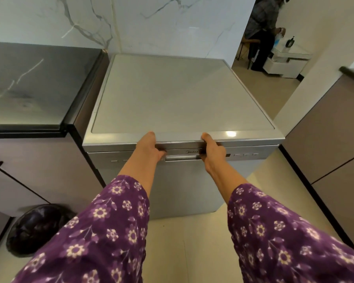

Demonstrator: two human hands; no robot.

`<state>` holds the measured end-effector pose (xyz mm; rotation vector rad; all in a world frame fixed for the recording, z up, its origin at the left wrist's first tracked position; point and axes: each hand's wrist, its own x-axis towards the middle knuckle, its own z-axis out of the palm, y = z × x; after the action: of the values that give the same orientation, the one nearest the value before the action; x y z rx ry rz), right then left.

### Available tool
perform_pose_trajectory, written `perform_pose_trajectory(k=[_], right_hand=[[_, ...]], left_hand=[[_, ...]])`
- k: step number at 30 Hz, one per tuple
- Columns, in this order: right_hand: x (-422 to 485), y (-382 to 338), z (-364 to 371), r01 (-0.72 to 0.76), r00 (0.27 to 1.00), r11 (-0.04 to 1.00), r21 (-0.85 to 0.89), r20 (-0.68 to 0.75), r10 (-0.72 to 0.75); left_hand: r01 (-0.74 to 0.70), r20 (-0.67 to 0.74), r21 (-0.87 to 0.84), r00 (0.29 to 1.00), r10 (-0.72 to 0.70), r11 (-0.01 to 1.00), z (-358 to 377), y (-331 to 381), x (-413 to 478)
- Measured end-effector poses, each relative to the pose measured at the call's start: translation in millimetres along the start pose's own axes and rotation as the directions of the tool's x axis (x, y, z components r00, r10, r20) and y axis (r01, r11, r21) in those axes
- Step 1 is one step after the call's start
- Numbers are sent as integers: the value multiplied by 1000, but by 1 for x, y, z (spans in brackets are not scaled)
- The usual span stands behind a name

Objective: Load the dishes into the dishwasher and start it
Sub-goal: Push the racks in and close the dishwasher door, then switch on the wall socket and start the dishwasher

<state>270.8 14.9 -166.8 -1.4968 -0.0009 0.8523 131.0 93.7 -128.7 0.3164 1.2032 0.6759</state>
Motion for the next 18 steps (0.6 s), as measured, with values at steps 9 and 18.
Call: perform_pose_trajectory(k=[9,18], right_hand=[[4,-14,-4,-103,992,992,-67,65,108],[-2,-37,-5,-215,954,959,-184,170,247]], left_hand=[[-13,-85,5,996,13,1000,0,0,-1],[113,-79,53,991,-108,992,-3,10,-6]])
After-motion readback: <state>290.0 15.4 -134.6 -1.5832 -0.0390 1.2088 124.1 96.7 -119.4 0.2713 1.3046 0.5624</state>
